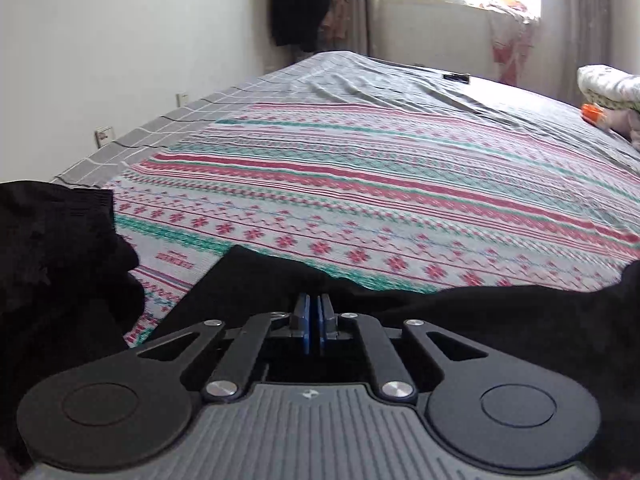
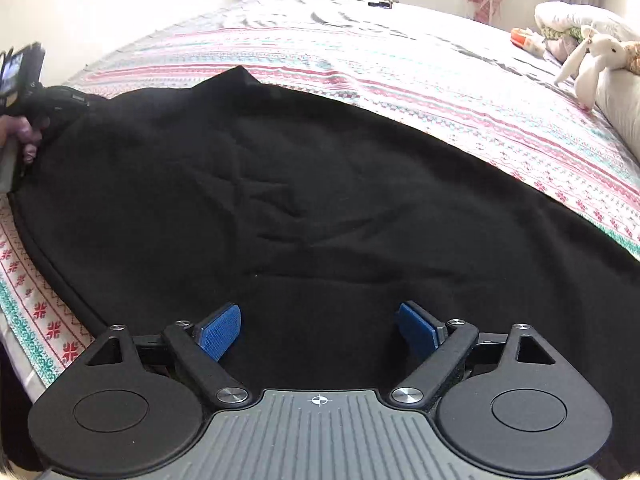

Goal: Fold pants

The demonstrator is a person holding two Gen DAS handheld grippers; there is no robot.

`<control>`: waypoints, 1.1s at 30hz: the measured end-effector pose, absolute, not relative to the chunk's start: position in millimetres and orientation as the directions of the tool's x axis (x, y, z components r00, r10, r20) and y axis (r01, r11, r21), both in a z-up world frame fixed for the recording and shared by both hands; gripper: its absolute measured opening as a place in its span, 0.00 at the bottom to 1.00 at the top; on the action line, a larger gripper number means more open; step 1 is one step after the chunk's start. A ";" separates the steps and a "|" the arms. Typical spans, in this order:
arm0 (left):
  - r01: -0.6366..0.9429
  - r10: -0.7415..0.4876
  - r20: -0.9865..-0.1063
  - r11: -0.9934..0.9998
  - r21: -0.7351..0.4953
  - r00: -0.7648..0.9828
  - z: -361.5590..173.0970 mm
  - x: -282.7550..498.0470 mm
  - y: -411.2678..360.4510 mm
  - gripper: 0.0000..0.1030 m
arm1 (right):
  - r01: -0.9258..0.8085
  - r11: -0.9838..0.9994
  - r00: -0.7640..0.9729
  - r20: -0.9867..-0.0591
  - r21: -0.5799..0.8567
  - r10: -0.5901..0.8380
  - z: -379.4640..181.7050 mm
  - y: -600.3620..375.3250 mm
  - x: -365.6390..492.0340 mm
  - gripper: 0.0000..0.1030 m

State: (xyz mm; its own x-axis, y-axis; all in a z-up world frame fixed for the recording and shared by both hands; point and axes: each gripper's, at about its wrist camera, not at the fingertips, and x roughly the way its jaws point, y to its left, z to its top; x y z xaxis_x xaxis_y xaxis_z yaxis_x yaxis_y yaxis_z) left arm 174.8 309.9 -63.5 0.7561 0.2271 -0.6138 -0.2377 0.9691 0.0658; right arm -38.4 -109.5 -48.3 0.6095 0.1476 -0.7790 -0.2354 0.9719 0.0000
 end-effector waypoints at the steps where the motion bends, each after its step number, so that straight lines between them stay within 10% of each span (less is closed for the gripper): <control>1: -0.270 0.245 -0.609 0.961 0.053 0.754 -62.5 173.2 318.6 0.24 | -0.235 0.972 0.614 -0.776 -0.005 0.145 -48.9 -110.1 -40.5 0.88; 7: -0.324 0.290 -0.601 0.945 0.055 0.745 -52.9 165.4 314.1 0.26 | -0.231 0.973 0.634 -0.759 -0.001 0.149 -49.2 -112.8 -45.3 0.91; 14: -0.253 0.213 -0.622 0.967 0.024 0.753 -13.6 128.6 276.6 0.84 | -0.175 0.984 0.652 -0.751 -0.016 0.104 -40.5 -126.6 -47.3 0.92; 20: -0.115 0.118 -0.670 0.992 0.050 0.733 -4.7 95.6 224.3 1.00 | -0.103 0.995 0.653 -0.754 0.003 0.069 -22.9 -163.7 -55.4 0.92; 33: 0.087 -0.124 -0.706 0.992 -0.089 0.697 -19.2 44.0 134.1 1.00 | 0.213 0.971 0.592 -0.805 0.105 -0.043 -21.0 -259.4 -103.6 0.92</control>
